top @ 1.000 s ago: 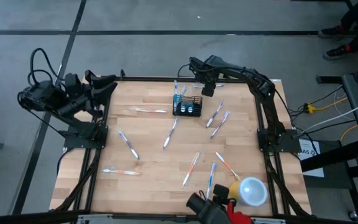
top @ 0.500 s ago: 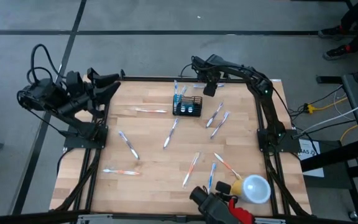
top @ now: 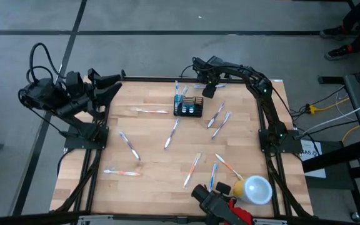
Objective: Pick & Place toothbrushing station
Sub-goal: Put the top blue toothbrush into the left section of the mesh organizer
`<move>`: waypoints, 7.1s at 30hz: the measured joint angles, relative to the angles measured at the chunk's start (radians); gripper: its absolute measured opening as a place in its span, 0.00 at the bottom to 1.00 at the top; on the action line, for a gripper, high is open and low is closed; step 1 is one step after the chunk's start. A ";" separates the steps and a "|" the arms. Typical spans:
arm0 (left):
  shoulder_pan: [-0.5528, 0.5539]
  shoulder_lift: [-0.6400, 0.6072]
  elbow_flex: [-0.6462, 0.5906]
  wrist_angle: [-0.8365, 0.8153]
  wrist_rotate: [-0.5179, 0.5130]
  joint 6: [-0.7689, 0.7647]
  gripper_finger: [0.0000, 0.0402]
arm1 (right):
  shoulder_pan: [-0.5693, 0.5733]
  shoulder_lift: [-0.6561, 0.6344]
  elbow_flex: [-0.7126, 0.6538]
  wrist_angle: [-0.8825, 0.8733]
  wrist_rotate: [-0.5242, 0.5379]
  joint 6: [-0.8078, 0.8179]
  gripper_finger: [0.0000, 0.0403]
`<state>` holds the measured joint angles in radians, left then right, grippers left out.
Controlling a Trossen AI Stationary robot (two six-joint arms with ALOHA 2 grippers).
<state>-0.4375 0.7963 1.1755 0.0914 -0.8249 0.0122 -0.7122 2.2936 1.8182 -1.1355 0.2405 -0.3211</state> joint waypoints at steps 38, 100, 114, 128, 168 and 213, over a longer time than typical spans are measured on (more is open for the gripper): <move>-0.074 0.003 0.000 0.002 -0.111 0.068 0.41 | 0.054 -0.043 -0.003 -0.005 -0.092 0.051 0.00; -0.074 0.024 0.000 0.037 -0.126 0.065 0.41 | -0.025 -0.238 -0.217 0.197 -0.129 0.107 0.03; -0.059 0.062 0.000 -0.294 -0.229 -0.247 0.42 | 0.110 -0.689 -0.212 0.231 -0.312 0.247 0.03; 0.257 0.299 0.000 -0.222 0.135 -0.613 0.53 | 0.567 -0.805 -0.210 0.434 -0.077 0.418 0.03; 0.464 0.404 0.000 0.026 0.383 -0.683 0.05 | 0.728 -0.747 -0.210 0.578 -0.099 0.487 0.03; 0.769 0.496 0.000 -0.061 0.668 -0.620 0.00 | 0.988 -0.941 -0.210 0.465 0.160 0.727 0.55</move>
<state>0.3310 1.2927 1.1755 0.0307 -0.1567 -0.6080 0.2759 1.3521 1.6085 -0.6701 0.4005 0.4056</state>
